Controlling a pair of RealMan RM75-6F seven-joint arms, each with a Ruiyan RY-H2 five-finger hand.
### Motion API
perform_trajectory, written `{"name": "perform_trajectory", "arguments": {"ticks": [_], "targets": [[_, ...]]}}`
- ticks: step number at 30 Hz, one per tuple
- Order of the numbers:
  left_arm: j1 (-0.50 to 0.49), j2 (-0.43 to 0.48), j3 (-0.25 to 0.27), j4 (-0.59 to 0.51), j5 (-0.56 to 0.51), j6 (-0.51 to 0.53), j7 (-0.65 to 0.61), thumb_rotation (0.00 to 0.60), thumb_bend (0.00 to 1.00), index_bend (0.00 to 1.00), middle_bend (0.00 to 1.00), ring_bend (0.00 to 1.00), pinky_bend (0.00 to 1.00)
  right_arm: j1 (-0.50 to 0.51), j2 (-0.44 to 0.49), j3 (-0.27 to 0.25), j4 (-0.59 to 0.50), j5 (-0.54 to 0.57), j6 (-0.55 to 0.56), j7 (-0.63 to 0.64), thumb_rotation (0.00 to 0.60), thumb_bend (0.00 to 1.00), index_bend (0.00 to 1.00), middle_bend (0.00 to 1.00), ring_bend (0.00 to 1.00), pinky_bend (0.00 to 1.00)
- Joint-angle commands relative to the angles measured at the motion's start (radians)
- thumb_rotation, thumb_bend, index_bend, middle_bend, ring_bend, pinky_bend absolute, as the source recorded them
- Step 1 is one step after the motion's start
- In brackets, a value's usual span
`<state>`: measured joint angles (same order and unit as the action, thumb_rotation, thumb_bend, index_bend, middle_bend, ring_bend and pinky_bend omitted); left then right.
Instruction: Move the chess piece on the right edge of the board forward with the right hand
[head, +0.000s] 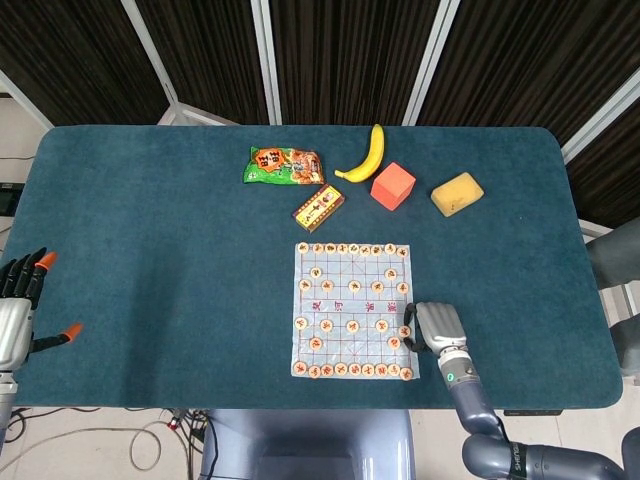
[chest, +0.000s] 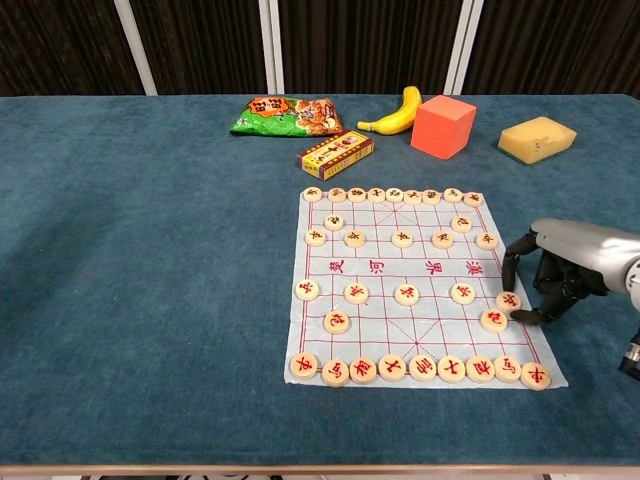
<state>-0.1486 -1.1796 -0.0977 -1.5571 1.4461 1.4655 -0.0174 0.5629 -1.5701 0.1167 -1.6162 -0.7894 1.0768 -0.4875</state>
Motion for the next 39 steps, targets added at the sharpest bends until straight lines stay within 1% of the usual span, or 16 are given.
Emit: {"name": "perform_trajectory", "arguments": {"ticks": [1,5,15,23,39], "targets": [[0.000,0.000,0.000,-0.001,-0.001,0.000,-0.002,0.600,0.00,0.00,0.00,0.00,0.00,0.001,-0.003,0.001,0.003,0.002,0.000,-0.001,0.600,0.34,0.54,1.00,1.00,0.88],[0.000,0.000,0.000,-0.001,0.001,-0.001,-0.004,0.600,0.00,0.00,0.00,0.00,0.00,0.000,0.000,0.005,0.000,-0.003,0.009,-0.002,0.600,0.34,0.55,1.00,1.00,0.88],[0.000,0.000,0.002,0.000,0.002,-0.001,-0.004,0.600,0.00,0.00,0.00,0.00,0.00,0.005,0.028,0.020,-0.020,-0.002,0.020,-0.010,0.600,0.34,0.55,1.00,1.00,0.88],[-0.001,-0.001,0.004,0.000,0.004,-0.002,-0.001,0.600,0.00,0.00,0.00,0.00,0.00,0.010,0.046,0.033,-0.026,0.013,0.017,-0.010,0.600,0.34,0.55,1.00,1.00,0.88],[0.002,-0.006,0.003,-0.001,-0.005,-0.001,0.009,0.600,0.00,0.00,0.00,0.00,0.00,0.039,0.047,0.062,-0.017,0.056,0.002,-0.018,0.600,0.34,0.55,1.00,1.00,0.88]]}}
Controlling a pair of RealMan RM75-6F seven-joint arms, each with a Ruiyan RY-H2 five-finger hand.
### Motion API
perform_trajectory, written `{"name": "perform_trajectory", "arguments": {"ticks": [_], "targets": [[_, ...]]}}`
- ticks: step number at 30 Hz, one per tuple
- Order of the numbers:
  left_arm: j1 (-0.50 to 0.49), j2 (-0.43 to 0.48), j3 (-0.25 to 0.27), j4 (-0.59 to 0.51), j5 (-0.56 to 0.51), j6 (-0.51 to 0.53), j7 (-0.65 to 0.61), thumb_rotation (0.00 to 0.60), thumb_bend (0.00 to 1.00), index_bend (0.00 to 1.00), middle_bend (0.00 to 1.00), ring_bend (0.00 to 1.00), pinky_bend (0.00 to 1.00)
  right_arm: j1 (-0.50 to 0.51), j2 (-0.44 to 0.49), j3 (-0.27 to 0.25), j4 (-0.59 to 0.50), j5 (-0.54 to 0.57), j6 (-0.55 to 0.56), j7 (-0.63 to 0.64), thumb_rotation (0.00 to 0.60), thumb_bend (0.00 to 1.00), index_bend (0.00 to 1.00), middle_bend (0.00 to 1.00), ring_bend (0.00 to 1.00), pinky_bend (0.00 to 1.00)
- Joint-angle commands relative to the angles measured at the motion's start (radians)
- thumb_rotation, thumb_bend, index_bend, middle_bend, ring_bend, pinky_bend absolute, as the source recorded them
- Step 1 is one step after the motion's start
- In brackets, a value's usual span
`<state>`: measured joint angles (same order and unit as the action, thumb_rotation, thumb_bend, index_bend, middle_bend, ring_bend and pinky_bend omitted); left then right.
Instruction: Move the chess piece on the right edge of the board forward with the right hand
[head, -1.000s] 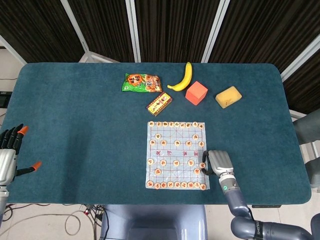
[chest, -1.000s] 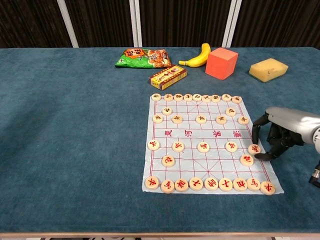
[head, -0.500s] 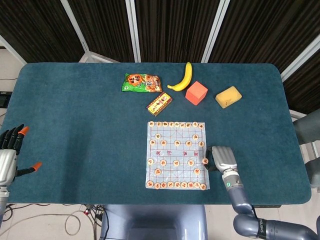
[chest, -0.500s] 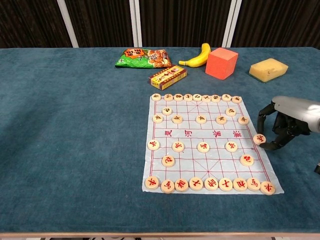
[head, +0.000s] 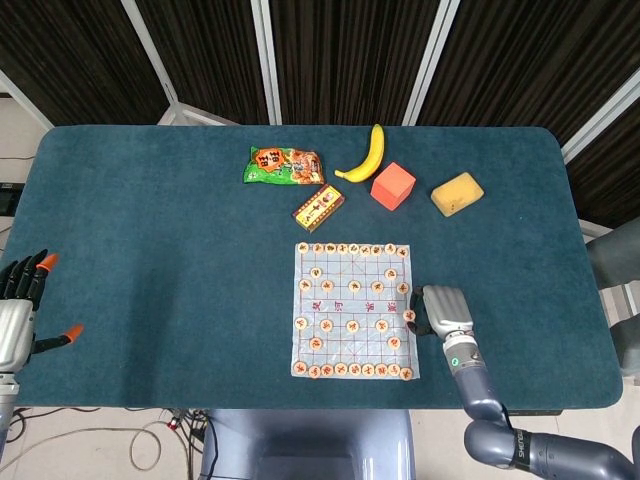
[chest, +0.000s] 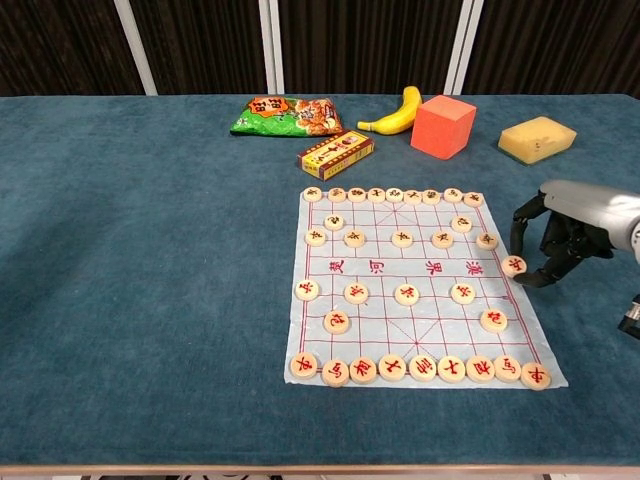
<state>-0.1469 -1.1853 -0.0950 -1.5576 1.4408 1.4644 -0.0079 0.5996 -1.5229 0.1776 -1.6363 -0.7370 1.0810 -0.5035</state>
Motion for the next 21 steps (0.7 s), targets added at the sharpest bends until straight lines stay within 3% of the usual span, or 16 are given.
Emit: {"name": "perform_trajectory", "arguments": {"ticks": [1,21], "targets": [[0.000,0.000,0.000,0.000,0.000,0.000,-0.001,0.600,0.00,0.00,0.00,0.00,0.00,0.004,-0.002,0.001,0.007,0.007,-0.003,-0.003,0.600,0.34,0.55,1.00,1.00,0.88],[-0.002,0.004,0.000,0.001,-0.003,-0.008,-0.007,0.600,0.00,0.00,0.00,0.00,0.00,0.028,-0.045,-0.002,0.082,0.049,-0.028,-0.007,0.600,0.34,0.55,1.00,1.00,0.88]]}}
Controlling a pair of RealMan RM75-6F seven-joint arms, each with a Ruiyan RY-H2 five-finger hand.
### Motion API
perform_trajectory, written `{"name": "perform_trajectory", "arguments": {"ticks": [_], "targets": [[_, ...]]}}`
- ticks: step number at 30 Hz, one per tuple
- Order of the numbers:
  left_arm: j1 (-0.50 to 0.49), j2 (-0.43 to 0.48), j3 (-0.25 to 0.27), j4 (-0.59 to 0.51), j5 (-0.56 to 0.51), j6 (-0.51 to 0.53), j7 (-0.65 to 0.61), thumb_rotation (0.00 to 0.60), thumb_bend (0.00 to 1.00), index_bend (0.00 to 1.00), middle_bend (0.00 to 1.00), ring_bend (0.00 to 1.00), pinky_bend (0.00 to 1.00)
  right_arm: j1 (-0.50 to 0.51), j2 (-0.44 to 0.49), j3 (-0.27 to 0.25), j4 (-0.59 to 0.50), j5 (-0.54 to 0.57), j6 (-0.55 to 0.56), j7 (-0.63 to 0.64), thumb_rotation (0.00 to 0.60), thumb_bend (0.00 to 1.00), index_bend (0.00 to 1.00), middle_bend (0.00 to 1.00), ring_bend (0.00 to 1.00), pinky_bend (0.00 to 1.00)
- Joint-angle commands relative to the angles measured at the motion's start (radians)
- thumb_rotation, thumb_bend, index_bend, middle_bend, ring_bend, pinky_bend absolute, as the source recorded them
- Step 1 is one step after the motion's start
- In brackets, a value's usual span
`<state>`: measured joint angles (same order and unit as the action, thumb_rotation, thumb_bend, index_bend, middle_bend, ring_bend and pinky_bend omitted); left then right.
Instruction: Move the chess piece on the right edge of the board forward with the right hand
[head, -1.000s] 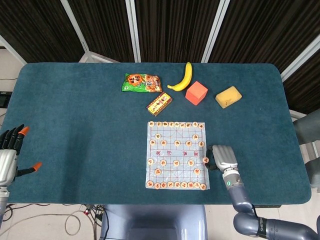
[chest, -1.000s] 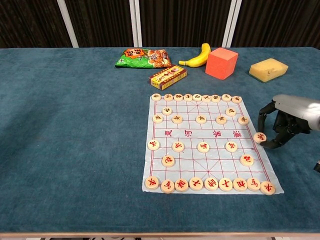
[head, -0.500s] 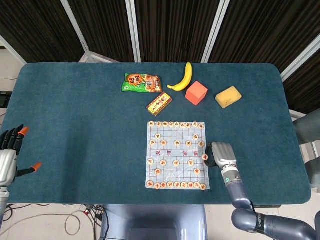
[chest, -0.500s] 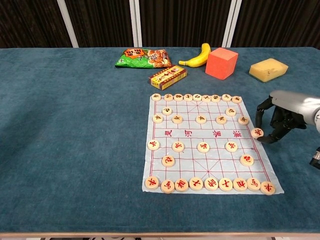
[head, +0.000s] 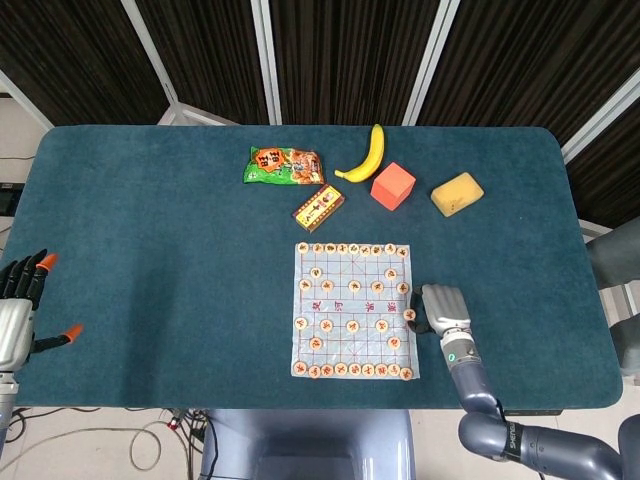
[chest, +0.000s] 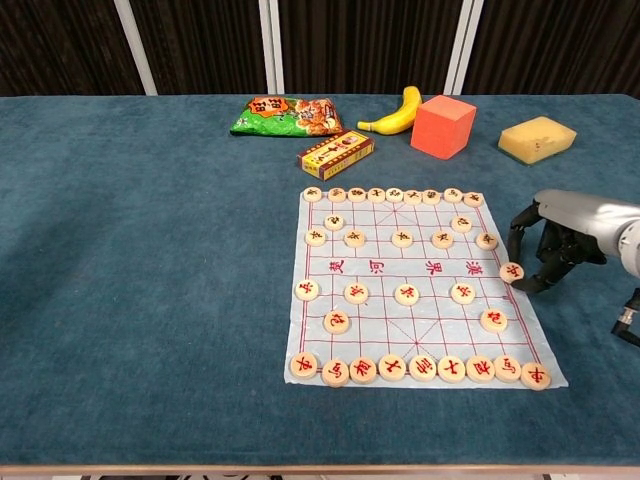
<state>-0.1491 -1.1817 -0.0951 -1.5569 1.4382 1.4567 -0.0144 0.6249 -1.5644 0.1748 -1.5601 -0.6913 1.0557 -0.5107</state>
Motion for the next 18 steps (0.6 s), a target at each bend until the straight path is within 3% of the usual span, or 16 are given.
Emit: {"name": "perform_trajectory", "arguments": {"ticks": [1,11,18], "targets": [[0.000,0.000,0.000,0.000,0.000,0.000,-0.001,0.600,0.00,0.00,0.00,0.00,0.00,0.003,-0.005,0.000,0.009,0.004,-0.004,0.000,0.600,0.34,0.55,1.00,1.00,0.88],[-0.001,0.002,-0.001,-0.002,-0.004,-0.003,-0.004,0.600,0.00,0.00,0.00,0.00,0.00,0.006,-0.019,-0.002,0.031,0.010,-0.001,-0.002,0.600,0.34,0.55,1.00,1.00,0.88],[-0.001,0.003,-0.001,-0.004,-0.003,-0.005,-0.006,0.600,0.00,0.00,0.00,0.00,0.00,0.007,-0.011,0.001,0.022,0.013,0.004,-0.005,0.600,0.34,0.39,1.00,1.00,0.88]]}}
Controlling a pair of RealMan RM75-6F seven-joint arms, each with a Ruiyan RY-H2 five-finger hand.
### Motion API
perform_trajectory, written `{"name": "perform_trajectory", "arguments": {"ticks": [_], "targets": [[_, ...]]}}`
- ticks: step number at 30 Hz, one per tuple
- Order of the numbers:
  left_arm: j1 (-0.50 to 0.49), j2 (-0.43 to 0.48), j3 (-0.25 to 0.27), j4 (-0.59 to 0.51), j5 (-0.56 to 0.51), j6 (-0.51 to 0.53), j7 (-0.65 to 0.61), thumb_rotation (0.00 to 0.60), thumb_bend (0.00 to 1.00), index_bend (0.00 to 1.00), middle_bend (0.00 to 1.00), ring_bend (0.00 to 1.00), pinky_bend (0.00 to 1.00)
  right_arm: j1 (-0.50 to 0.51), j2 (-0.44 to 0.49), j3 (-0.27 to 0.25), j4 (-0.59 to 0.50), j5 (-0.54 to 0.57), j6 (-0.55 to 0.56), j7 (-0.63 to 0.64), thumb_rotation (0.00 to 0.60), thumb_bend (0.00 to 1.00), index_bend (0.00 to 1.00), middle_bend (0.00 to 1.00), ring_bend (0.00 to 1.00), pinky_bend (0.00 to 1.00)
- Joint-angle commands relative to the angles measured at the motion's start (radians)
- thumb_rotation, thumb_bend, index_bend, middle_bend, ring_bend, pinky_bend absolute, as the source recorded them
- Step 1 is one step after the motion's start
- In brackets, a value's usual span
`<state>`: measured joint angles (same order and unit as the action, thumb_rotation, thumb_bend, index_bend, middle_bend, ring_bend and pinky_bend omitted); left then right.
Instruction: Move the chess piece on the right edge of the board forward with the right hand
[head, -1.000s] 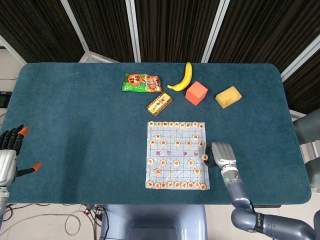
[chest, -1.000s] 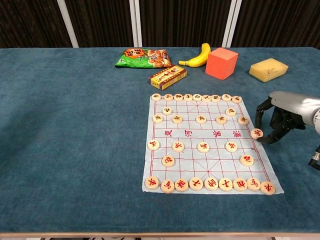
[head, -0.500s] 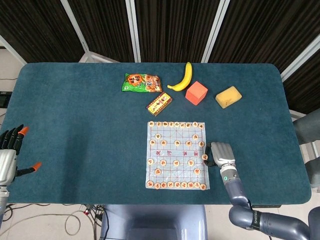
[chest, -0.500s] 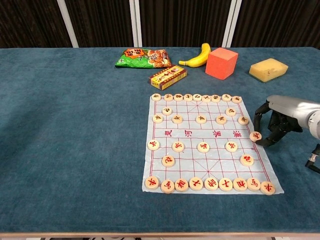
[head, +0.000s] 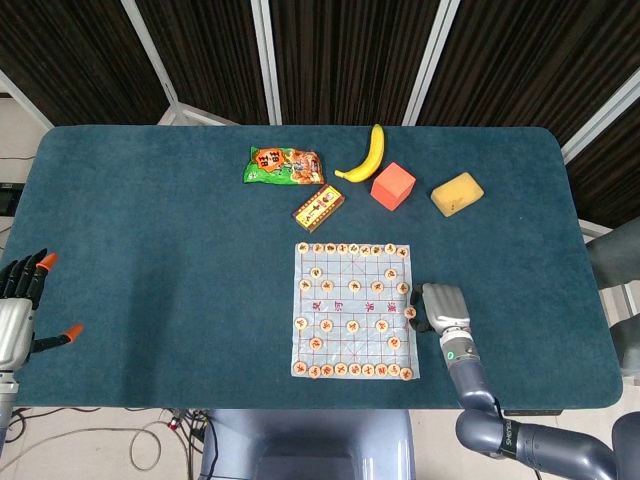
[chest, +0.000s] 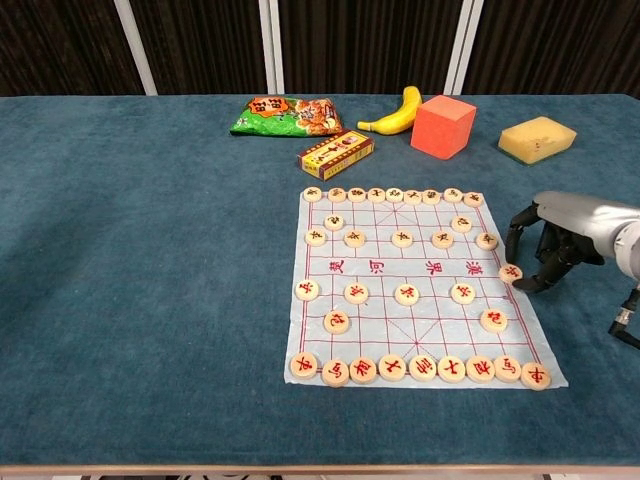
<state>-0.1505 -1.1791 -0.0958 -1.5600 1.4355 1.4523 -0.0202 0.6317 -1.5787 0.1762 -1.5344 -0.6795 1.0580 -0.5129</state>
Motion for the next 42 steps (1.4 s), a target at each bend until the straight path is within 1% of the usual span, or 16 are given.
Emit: {"name": "perform_trajectory", "arguments": {"ticks": [1,13,17,20,22,23,24,26,28,29,30,31,33,36,38,42], "targets": [[0.000,0.001,0.000,-0.001,0.000,0.000,-0.001,0.600,0.00,0.00,0.00,0.00,0.00,-0.001,0.006,-0.002,-0.008,0.002,0.004,-0.005,0.600,0.34,0.39,1.00,1.00,0.88],[0.001,0.003,-0.001,-0.004,-0.001,0.001,-0.007,0.600,0.00,0.00,0.00,0.00,0.00,-0.014,0.043,-0.011,-0.070,-0.028,0.038,-0.008,0.600,0.34,0.30,1.00,1.00,0.88],[0.001,0.002,-0.001,-0.003,-0.001,0.001,-0.006,0.600,0.00,0.00,0.00,0.00,0.00,-0.028,0.077,-0.013,-0.112,-0.071,0.069,0.002,0.600,0.34,0.29,1.00,1.00,0.88],[0.001,0.002,0.000,-0.002,0.000,0.002,-0.004,0.600,0.00,0.00,0.00,0.00,0.00,-0.054,0.128,-0.019,-0.167,-0.134,0.115,0.022,0.600,0.34,0.27,1.00,1.00,0.88],[0.002,0.002,0.000,-0.002,0.001,0.003,-0.003,0.600,0.00,0.00,0.00,0.00,0.00,-0.081,0.176,-0.027,-0.211,-0.190,0.153,0.048,0.600,0.34,0.22,0.98,0.97,0.83],[0.002,0.002,0.001,-0.001,0.001,0.003,-0.002,0.600,0.00,0.00,0.00,0.00,0.00,-0.097,0.202,-0.032,-0.232,-0.220,0.174,0.063,0.600,0.34,0.20,0.95,0.94,0.80],[0.003,0.001,0.002,-0.001,0.001,0.004,0.000,0.600,0.00,0.00,0.00,0.00,0.00,-0.113,0.227,-0.039,-0.251,-0.250,0.192,0.079,0.600,0.34,0.16,0.88,0.88,0.77],[0.004,0.001,0.004,0.000,0.001,0.003,0.005,0.600,0.00,0.00,0.00,0.00,0.00,-0.150,0.279,-0.056,-0.287,-0.309,0.229,0.116,0.600,0.34,0.10,0.71,0.72,0.65],[0.005,0.001,0.006,0.001,0.002,0.004,0.010,0.600,0.00,0.00,0.00,0.00,0.00,-0.187,0.332,-0.082,-0.316,-0.371,0.256,0.155,0.600,0.34,0.03,0.48,0.47,0.50],[0.006,0.000,0.007,0.002,0.003,0.005,0.012,0.600,0.00,0.00,0.00,0.00,0.00,-0.209,0.362,-0.098,-0.326,-0.404,0.272,0.172,0.600,0.34,0.01,0.41,0.39,0.47],[0.007,-0.001,0.008,0.004,0.004,0.007,0.015,0.600,0.00,0.00,0.00,0.00,0.00,-0.227,0.388,-0.113,-0.334,-0.433,0.285,0.189,0.600,0.34,0.00,0.29,0.25,0.36],[0.008,-0.002,0.009,0.006,0.004,0.009,0.018,0.600,0.00,0.00,0.00,0.00,0.00,-0.248,0.414,-0.128,-0.339,-0.461,0.302,0.205,0.600,0.34,0.00,0.21,0.16,0.25],[0.009,-0.005,0.009,0.009,0.005,0.011,0.025,0.600,0.00,0.00,0.00,0.00,0.00,-0.279,0.453,-0.151,-0.342,-0.503,0.326,0.231,0.600,0.34,0.00,0.07,0.03,0.07],[0.012,-0.010,0.009,0.017,0.003,0.016,0.037,0.600,0.00,0.00,0.00,0.00,0.00,-0.334,0.504,-0.185,-0.330,-0.568,0.372,0.282,0.600,0.34,0.00,0.00,0.00,0.00],[0.013,-0.015,0.007,0.023,0.004,0.023,0.039,0.600,0.00,0.00,0.00,0.00,0.00,-0.370,0.517,-0.198,-0.305,-0.607,0.411,0.322,0.600,0.34,0.00,0.00,0.00,0.00],[0.016,-0.028,0.003,0.042,0.003,0.034,0.043,0.600,0.00,0.00,0.00,0.00,0.00,-0.419,0.501,-0.207,-0.220,-0.672,0.468,0.381,0.600,0.34,0.00,0.00,0.00,0.00]]}}
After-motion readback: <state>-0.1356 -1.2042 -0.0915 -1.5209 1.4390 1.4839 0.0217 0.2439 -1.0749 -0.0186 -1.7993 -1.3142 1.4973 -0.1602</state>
